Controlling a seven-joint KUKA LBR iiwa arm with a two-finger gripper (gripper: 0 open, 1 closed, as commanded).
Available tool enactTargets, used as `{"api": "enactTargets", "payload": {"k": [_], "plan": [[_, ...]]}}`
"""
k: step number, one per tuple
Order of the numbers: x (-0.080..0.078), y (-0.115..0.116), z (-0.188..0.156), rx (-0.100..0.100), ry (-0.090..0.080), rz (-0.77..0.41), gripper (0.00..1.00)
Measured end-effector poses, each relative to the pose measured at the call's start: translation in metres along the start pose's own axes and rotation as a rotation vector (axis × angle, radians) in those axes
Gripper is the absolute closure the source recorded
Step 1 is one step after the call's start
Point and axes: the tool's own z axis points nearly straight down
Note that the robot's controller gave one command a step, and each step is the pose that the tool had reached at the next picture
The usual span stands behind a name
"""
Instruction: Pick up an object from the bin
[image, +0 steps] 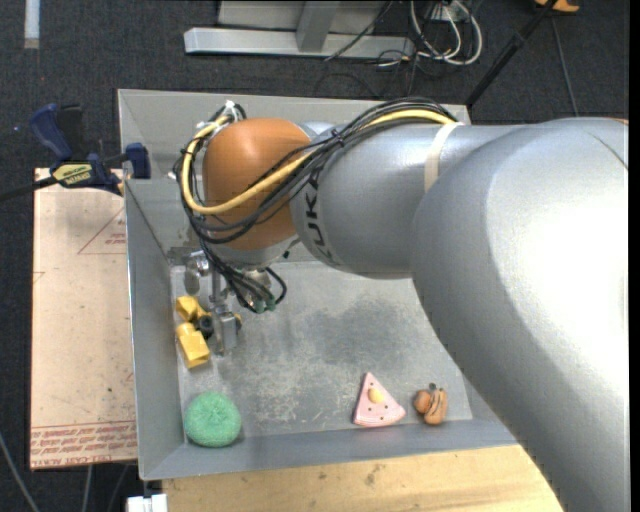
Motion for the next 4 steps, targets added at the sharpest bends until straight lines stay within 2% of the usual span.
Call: {"api": "enactTargets", "payload": {"k": [1, 2, 3, 4], "plan": [[-0.001, 0.003, 0.007, -0.001, -0.001, -0.043, 0.0], [0.032, 0.015, 0.005, -0.001, 0.001, -0.311, 0.0], [-0.035, 0.005, 0.027, 0.0, -0.004, -0.402, 1.0], [-0.035, 0.005, 0.027, -0.001, -0.004, -0.402, 1.0]]}}
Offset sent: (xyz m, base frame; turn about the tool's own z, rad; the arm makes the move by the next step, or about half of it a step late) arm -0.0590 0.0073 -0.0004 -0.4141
